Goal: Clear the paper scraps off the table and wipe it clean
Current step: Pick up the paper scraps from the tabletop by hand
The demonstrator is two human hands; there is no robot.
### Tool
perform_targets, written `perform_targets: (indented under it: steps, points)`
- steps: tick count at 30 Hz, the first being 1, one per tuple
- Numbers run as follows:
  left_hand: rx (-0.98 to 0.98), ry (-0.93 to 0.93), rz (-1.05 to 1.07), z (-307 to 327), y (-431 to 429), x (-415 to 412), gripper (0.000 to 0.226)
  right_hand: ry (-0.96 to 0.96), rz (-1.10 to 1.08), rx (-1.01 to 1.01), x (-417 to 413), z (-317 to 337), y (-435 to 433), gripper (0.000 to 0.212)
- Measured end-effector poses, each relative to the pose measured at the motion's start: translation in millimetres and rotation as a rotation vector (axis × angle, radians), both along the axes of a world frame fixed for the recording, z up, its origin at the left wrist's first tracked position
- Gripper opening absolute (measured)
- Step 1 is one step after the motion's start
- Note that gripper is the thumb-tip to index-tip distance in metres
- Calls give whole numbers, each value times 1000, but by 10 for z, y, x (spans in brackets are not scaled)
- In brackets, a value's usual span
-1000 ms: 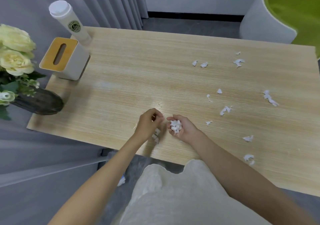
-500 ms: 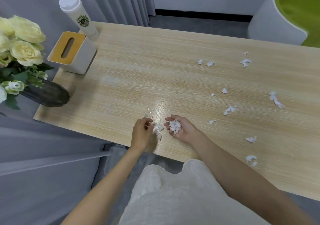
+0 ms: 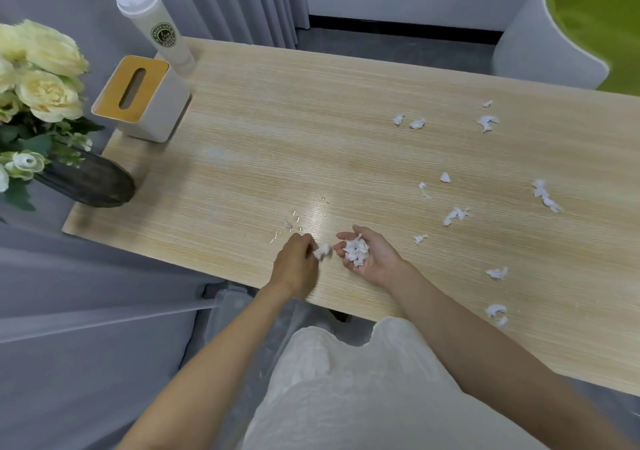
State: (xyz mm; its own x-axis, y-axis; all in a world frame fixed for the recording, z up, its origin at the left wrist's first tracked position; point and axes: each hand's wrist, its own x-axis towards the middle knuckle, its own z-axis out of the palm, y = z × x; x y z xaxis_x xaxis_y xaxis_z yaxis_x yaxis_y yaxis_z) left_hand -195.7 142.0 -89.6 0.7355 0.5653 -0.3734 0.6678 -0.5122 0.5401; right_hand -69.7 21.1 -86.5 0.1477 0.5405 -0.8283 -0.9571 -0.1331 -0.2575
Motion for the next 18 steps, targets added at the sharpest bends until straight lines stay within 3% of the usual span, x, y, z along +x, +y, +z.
perform_targets:
  steps: [3, 6, 9, 12, 16, 18]
  points:
    - [-3, -199, 106, 218, 1, 120, 8, 1, -33, 21, 8, 7, -54, 32]
    - [26, -313, 46, 496, -156, 330, 9, -4, -78, 36, -10, 17, -70, 31]
    - [3, -226, -196, 571, -365, 500, 10, 36, -144, 74, -16, 61, -78, 25]
    - [164, -160, -437, 525, -466, 560, 26, 50, -208, 101, 36, 97, -158, 28]
    - [-137, -300, -41, 591, -427, 529, 33, 46, -188, 141, 99, 116, -283, 33]
    - [-166, -261, 55, 496, -338, 459, 35, 40, -205, 127, 122, 100, -362, 34]
